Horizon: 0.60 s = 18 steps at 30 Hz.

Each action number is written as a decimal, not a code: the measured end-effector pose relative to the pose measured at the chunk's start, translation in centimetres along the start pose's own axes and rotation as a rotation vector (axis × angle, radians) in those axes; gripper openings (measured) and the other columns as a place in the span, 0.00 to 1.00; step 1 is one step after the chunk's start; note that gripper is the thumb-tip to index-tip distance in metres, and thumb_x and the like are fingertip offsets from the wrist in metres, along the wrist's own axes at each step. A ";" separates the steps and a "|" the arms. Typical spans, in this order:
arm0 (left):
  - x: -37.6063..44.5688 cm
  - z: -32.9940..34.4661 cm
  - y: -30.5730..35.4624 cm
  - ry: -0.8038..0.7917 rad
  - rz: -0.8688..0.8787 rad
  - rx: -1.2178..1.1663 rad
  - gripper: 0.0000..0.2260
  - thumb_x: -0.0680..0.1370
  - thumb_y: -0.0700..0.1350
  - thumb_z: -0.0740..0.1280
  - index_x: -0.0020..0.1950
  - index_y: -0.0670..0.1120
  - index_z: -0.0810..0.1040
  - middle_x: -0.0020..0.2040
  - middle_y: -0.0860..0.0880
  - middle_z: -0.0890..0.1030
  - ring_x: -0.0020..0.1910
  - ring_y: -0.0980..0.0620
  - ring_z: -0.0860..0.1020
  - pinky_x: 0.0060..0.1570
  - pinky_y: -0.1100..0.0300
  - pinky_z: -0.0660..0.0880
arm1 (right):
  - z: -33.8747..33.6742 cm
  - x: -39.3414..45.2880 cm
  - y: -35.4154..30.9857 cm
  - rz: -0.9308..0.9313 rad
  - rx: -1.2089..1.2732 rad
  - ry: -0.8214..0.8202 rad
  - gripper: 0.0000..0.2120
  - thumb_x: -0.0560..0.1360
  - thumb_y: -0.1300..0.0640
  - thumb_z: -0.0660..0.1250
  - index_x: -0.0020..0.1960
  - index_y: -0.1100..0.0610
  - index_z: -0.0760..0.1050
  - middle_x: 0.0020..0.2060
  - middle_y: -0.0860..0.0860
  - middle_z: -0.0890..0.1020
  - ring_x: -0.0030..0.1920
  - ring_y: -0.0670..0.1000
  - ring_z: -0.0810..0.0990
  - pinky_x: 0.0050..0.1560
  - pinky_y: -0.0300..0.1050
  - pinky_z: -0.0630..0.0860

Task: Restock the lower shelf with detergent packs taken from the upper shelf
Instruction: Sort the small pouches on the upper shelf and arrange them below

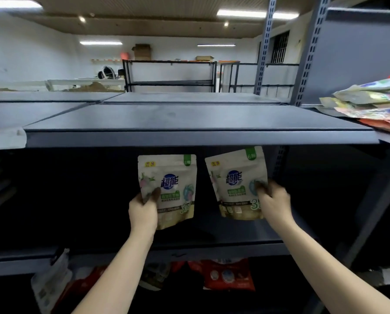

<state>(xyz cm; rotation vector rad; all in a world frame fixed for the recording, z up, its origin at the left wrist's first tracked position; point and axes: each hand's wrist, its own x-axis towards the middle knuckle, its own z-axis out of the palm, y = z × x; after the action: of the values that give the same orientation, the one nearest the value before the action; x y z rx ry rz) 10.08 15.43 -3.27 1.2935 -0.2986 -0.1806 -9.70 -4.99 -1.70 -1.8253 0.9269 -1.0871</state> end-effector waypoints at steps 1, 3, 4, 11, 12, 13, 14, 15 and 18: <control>-0.7 0.4 0.3 -0.027 0.023 0.016 0.04 0.77 0.47 0.69 0.50 0.55 0.79 0.46 0.55 0.83 0.46 0.54 0.81 0.42 0.58 0.77 | -0.9 -0.5 -0.1 -0.016 -0.032 0.036 0.08 0.78 0.52 0.63 0.44 0.53 0.78 0.39 0.49 0.82 0.42 0.51 0.80 0.42 0.49 0.77; -2.1 1.1 0.8 -0.093 0.065 0.078 0.04 0.78 0.47 0.67 0.49 0.56 0.79 0.46 0.56 0.83 0.47 0.55 0.81 0.44 0.59 0.77 | -2.6 -1.7 -0.2 -0.037 -0.031 0.108 0.10 0.78 0.52 0.63 0.40 0.54 0.76 0.34 0.50 0.81 0.37 0.52 0.80 0.36 0.47 0.75; -2.8 1.5 1.0 -0.124 0.085 0.121 0.04 0.79 0.46 0.67 0.49 0.56 0.79 0.46 0.56 0.83 0.48 0.55 0.81 0.45 0.58 0.77 | -3.4 -2.4 -0.3 -0.045 -0.020 0.141 0.10 0.78 0.52 0.63 0.39 0.54 0.76 0.33 0.50 0.81 0.36 0.51 0.80 0.35 0.47 0.75; -8.3 3.4 1.7 -0.257 0.113 0.150 0.03 0.78 0.50 0.67 0.47 0.54 0.80 0.42 0.52 0.85 0.42 0.53 0.83 0.43 0.50 0.81 | -9.2 -7.2 -0.2 -0.041 -0.048 0.333 0.07 0.77 0.53 0.64 0.41 0.48 0.76 0.36 0.44 0.82 0.36 0.46 0.81 0.39 0.53 0.79; -9.1 3.7 1.6 -0.290 0.109 0.134 0.03 0.78 0.50 0.67 0.48 0.54 0.80 0.43 0.53 0.85 0.42 0.54 0.84 0.41 0.51 0.81 | -10.0 -7.9 -0.1 -0.046 -0.051 0.359 0.07 0.77 0.53 0.64 0.41 0.48 0.76 0.36 0.44 0.82 0.37 0.46 0.81 0.39 0.53 0.79; -9.7 4.1 1.6 -0.334 0.111 0.124 0.04 0.78 0.49 0.66 0.49 0.54 0.81 0.43 0.54 0.85 0.43 0.55 0.84 0.40 0.53 0.81 | -10.8 -8.6 0.0 -0.053 -0.055 0.384 0.07 0.77 0.53 0.64 0.42 0.48 0.76 0.36 0.44 0.82 0.37 0.46 0.81 0.39 0.54 0.79; -10.3 4.6 1.6 -0.389 0.118 0.119 0.04 0.79 0.49 0.66 0.49 0.54 0.81 0.44 0.55 0.85 0.43 0.56 0.84 0.38 0.57 0.81 | -11.7 -9.3 0.1 -0.058 -0.055 0.410 0.06 0.78 0.54 0.64 0.42 0.49 0.76 0.36 0.46 0.83 0.37 0.47 0.82 0.39 0.56 0.80; -10.9 5.2 1.6 -0.445 0.125 0.114 0.04 0.79 0.48 0.66 0.50 0.54 0.81 0.44 0.56 0.85 0.43 0.57 0.84 0.36 0.61 0.80 | -12.7 -9.8 0.1 -0.059 -0.055 0.431 0.07 0.78 0.54 0.63 0.42 0.51 0.76 0.36 0.49 0.83 0.38 0.50 0.82 0.41 0.59 0.80; -12.4 6.6 1.8 -0.542 0.156 0.117 0.06 0.79 0.45 0.66 0.50 0.55 0.81 0.45 0.58 0.84 0.45 0.59 0.83 0.38 0.66 0.78 | -15.3 -10.8 0.0 -0.072 -0.038 0.459 0.07 0.79 0.53 0.63 0.44 0.54 0.76 0.38 0.53 0.83 0.42 0.57 0.82 0.45 0.65 0.78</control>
<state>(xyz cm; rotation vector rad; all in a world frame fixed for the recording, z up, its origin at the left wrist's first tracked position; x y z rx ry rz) -3.86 13.61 -1.36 1.3143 -0.8808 -0.3858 -27.55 0.42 -0.49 -1.6779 1.1542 -1.5829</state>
